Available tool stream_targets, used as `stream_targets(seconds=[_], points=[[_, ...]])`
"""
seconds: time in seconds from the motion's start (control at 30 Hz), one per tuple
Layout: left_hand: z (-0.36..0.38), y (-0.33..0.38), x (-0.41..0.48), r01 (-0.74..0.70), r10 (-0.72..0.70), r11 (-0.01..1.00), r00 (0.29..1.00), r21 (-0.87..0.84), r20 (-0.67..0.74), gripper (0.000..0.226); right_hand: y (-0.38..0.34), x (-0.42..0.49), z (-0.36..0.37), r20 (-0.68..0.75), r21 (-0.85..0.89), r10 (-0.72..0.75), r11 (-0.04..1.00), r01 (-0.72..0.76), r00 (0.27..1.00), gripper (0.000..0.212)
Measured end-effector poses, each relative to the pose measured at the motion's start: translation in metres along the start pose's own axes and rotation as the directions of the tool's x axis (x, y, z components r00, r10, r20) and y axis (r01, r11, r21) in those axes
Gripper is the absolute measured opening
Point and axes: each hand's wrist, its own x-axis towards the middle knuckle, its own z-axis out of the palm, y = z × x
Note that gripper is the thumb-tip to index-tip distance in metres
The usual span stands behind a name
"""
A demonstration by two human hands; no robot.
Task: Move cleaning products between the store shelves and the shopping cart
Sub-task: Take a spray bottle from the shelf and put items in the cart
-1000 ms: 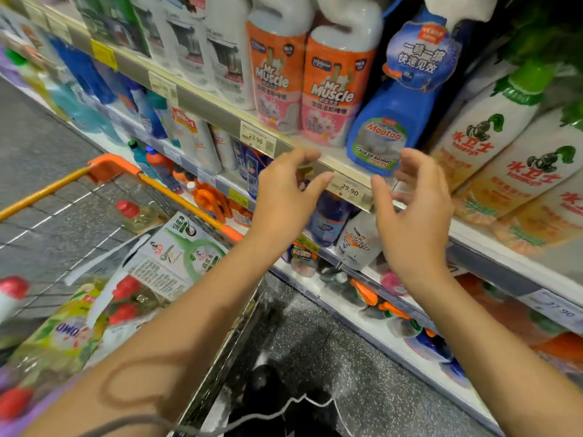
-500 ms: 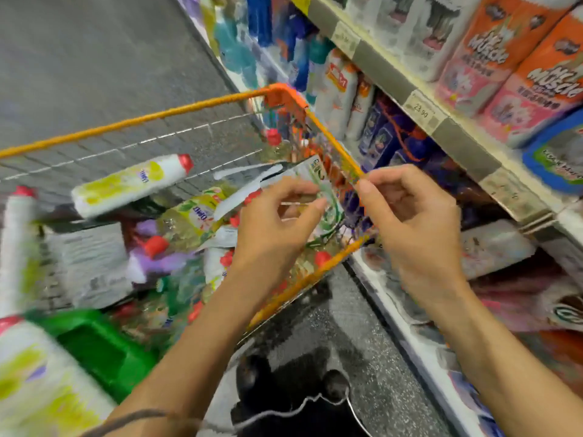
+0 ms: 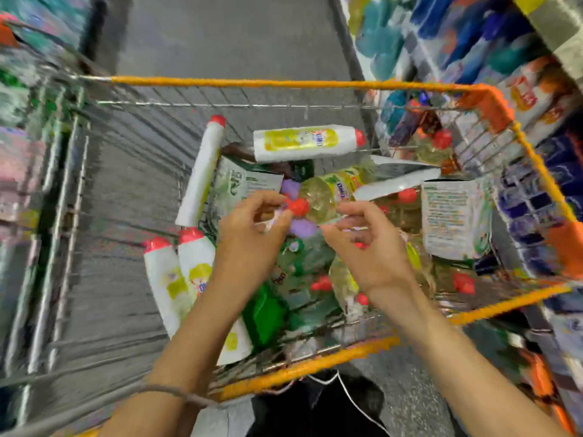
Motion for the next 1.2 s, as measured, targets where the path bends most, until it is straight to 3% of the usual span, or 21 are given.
stream_targets(seconds=[0.1, 0.2, 0.33, 0.43, 0.5, 0.63, 0.77, 0.97, 1.2], points=[[-0.031, -0.020, 0.008, 0.047, -0.046, 0.999, 0.997, 0.011, -0.057, 0.016, 0.002, 0.008, 0.040, 0.068, -0.023, 0.104, 0.994, -0.103, 0.992, 0.021], [-0.050, -0.038, 0.017, 0.101, -0.097, 0.994, 0.991, 0.032, -0.093, 0.017, 0.007, 0.018, 0.078, 0.121, -0.072, 0.124, 0.991, -0.116, 0.985, 0.025], [-0.061, -0.058, 0.031, 0.116, -0.102, 0.982, 0.990, 0.150, -0.102, 0.024, 0.010, 0.040, 0.102, 0.139, -0.129, 0.211, 0.973, -0.193, 0.968, 0.042], [-0.068, -0.070, 0.031, 0.165, -0.141, 0.977, 0.974, 0.132, -0.175, 0.022, 0.017, 0.048, 0.112, 0.161, -0.164, 0.239, 0.963, -0.212, 0.958, 0.039], [-0.072, -0.071, 0.029, 0.189, -0.162, 0.975, 0.964, 0.115, -0.212, 0.022, 0.026, 0.043, 0.122, 0.266, -0.257, 0.279, 0.943, -0.211, 0.923, 0.035], [-0.079, -0.079, 0.030, 0.206, -0.179, 0.971, 0.962, 0.118, -0.208, 0.024, 0.042, 0.024, 0.144, 0.515, -0.451, 0.325, 0.890, -0.071, 0.793, 0.055], [-0.081, -0.085, 0.030, 0.240, -0.191, 0.952, 0.951, 0.188, -0.244, 0.029, 0.042, 0.015, 0.155, 0.472, -0.457, 0.282, 0.888, -0.042, 0.835, 0.043], [-0.078, -0.085, 0.029, 0.238, -0.190, 0.952, 0.952, 0.192, -0.239, 0.028, 0.047, 0.007, 0.161, 0.412, -0.503, 0.170, 0.862, 0.068, 0.895, 0.042], [-0.083, -0.082, 0.031, 0.280, -0.242, 0.944, 0.948, 0.174, -0.209, 0.021, 0.048, 0.007, 0.165, 0.350, -0.492, 0.215, 0.871, -0.016, 0.912, 0.039]])
